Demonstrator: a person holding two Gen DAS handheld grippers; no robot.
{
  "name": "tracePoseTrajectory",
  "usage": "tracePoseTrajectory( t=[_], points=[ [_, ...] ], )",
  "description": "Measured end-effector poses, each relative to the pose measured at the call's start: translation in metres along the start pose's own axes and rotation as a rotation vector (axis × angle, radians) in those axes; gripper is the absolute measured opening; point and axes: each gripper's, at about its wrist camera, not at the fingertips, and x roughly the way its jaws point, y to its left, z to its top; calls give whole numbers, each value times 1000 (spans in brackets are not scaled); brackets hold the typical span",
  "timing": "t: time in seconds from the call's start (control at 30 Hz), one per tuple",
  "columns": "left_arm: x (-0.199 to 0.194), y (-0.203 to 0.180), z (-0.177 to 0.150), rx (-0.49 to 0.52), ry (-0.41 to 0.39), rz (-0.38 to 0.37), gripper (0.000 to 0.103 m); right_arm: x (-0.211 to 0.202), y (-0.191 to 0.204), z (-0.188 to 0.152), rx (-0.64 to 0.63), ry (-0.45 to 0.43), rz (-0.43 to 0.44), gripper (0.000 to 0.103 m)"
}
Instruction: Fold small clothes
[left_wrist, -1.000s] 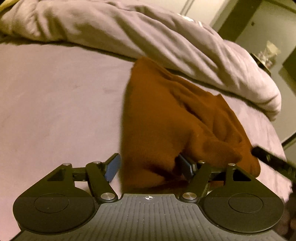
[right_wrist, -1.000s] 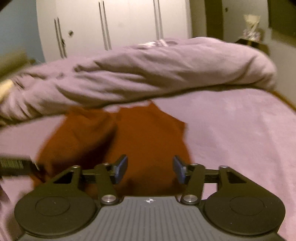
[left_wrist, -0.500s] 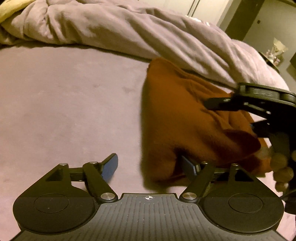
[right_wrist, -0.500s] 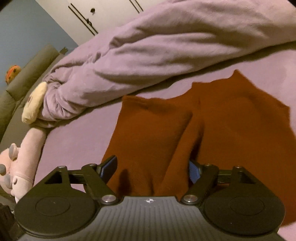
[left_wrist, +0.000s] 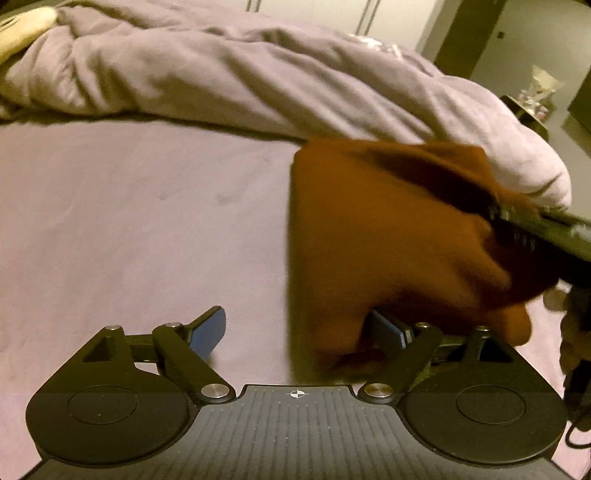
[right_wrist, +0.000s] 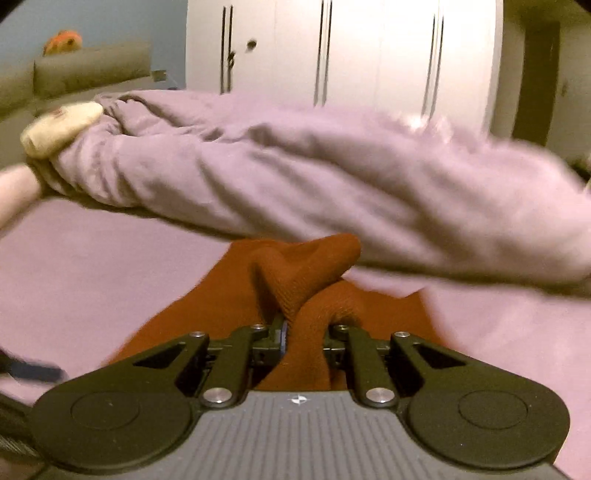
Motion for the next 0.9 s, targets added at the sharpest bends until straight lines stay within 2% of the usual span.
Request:
tracePoseTrajectory(
  t=[0.13,0.23,0.33,0.37,0.4,0.47,0.6,0.7,0.77,0.83,0.9],
  points=[
    [13,-22,0,48,17,-55,94,5,-27,-27,2,59,-88,12],
    [26,-34,-5,71,58,-51,94,21,-47,-49,46,147,-117,14],
    [24,-34,-13,74,63,-47,93,2,-76,-56,247,124,-54,23],
    [25,-33,-15,72,66,-41,93,-8,-84,-58,312,109,-49,34],
    [25,-32,-15,68,72,-36,93,-21,-92,-62,378,91,-38,40],
    [26,-29,-18,57,79,-34,93,-38,-103,-72,470,80,9,41],
    [33,-32,-21,56,99,-6,93,-51,-110,-95,681,134,173,44],
    [35,-36,-23,79,103,32,92,-49,-109,-104,754,157,232,46],
    [34,-35,-24,84,102,39,92,-50,-109,-101,772,158,208,46],
    [33,-33,-23,71,98,38,92,-59,-107,-90,729,99,155,47],
    [34,-31,-21,54,97,39,92,-62,-108,-78,699,57,184,53]
  ],
)
